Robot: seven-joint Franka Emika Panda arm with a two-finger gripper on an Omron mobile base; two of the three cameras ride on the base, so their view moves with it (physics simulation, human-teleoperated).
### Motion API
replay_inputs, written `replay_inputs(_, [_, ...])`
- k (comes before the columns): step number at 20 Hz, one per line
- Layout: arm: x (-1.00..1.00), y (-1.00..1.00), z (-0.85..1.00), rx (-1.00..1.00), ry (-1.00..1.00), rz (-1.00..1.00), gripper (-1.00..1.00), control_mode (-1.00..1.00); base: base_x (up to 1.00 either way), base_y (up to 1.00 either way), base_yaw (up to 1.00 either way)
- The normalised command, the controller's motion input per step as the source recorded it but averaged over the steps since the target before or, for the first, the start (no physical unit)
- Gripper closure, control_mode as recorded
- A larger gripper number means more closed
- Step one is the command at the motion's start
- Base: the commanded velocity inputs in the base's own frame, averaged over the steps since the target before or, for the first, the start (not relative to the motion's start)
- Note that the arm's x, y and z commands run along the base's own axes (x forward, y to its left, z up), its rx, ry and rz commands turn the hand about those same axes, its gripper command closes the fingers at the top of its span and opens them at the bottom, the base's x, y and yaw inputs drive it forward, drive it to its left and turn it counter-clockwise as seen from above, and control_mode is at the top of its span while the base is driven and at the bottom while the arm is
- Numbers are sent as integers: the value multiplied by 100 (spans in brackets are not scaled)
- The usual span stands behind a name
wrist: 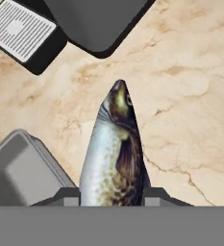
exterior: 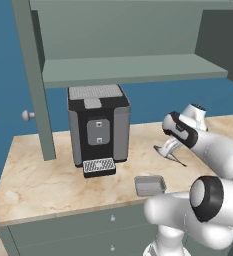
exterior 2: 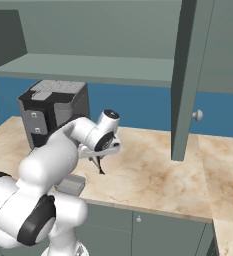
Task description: Retrieve the tupperware from the cabinet, then place the raw meat into the tupperware to avoid contamination.
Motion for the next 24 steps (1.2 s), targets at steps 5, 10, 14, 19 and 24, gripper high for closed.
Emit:
replay_inputs(5, [-20,18,26,-1,0,27,100,-100,0,0,0])
replay_inputs(10, [-25,22,24,-2,0,24,100,-100,0,0,0])
replay_inputs(14, [-34,23,15,-2,0,20,100,-100,0,0,0])
replay_inputs(19, [-31,25,4,-1,0,17,100,-100,0,0,0])
replay_inputs(24, [-21,24,0,0,0,15,100,-100,0,0,0])
